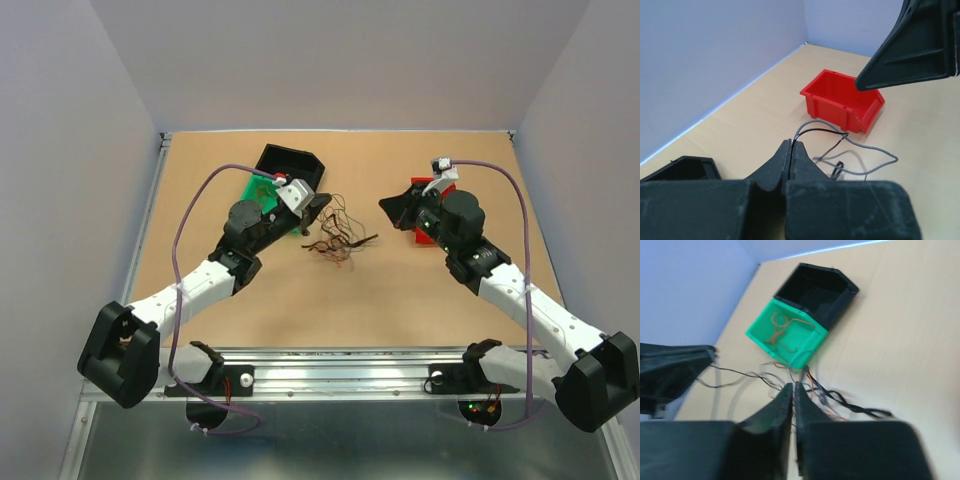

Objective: Untangle the cables

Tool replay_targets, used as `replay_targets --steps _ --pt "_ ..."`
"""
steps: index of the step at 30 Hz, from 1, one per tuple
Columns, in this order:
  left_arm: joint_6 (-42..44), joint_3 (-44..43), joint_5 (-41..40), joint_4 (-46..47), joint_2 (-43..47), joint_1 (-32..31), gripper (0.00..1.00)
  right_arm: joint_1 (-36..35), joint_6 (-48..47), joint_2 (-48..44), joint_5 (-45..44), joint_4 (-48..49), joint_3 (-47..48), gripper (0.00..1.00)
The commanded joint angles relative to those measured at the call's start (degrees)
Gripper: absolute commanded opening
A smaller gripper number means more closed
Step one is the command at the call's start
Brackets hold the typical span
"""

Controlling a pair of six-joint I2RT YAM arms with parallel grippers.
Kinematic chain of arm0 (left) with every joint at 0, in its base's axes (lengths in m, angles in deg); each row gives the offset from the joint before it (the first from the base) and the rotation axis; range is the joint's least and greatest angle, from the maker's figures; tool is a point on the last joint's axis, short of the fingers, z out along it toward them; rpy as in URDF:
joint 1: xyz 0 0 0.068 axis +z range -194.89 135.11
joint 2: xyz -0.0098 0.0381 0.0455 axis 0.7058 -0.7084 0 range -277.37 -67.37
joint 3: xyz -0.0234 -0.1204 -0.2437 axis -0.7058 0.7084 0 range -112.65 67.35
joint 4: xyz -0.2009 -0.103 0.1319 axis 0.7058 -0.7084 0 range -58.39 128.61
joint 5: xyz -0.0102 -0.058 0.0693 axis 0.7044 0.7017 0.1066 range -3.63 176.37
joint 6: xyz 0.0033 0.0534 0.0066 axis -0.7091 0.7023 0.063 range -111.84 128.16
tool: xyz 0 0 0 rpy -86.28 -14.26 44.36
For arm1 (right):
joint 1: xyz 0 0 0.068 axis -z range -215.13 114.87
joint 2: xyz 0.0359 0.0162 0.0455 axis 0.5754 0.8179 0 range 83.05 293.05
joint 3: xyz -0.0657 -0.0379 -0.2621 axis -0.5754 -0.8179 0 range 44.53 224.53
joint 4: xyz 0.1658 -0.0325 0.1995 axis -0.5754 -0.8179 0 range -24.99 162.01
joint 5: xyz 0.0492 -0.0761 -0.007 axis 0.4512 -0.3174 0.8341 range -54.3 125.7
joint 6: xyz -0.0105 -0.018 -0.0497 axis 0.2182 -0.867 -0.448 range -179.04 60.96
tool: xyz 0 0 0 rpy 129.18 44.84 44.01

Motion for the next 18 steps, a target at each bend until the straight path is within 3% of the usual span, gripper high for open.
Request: replay_targets --steps 1,5,6,8,9,12,16,18 --pt "2.7 1.2 -5.4 2.8 5.0 0.2 0.0 -0.4 0.9 0.2 -10.0 -3.4 3.2 0.01" --pt "3.0 1.2 -3.1 1.8 6.2 0.8 0.0 -0.3 0.0 -0.1 -12.7 -4.4 3.7 0.03" --pt "3.1 0.9 -1.4 1.2 6.5 0.8 0.0 -0.4 -0.8 0.0 -11.6 -4.3 3.7 0.23" --pt "3.6 0.0 5.2 -0.1 7.0 0.7 0.0 -0.4 -2.2 0.7 -9.6 -4.3 4.2 0.4" --pt "3.6 -1.7 7.9 -2.1 7.1 0.7 0.0 -0.4 -3.9 2.4 -7.0 -4.2 4.9 0.54" --pt "2.9 -5.0 8.2 -7.1 7.4 0.7 0.0 -0.5 -5.1 7.4 0.3 -4.3 6.8 0.67" --pt "1.9 -11.6 8.1 -11.9 9.0 0.8 0.0 -0.5 -5.2 12.2 7.4 0.0 6.5 0.71" --pt "1.0 -15.0 8.8 -14.4 9.8 0.8 0.0 -0.9 -5.0 12.7 11.9 6.8 3.6 0.7"
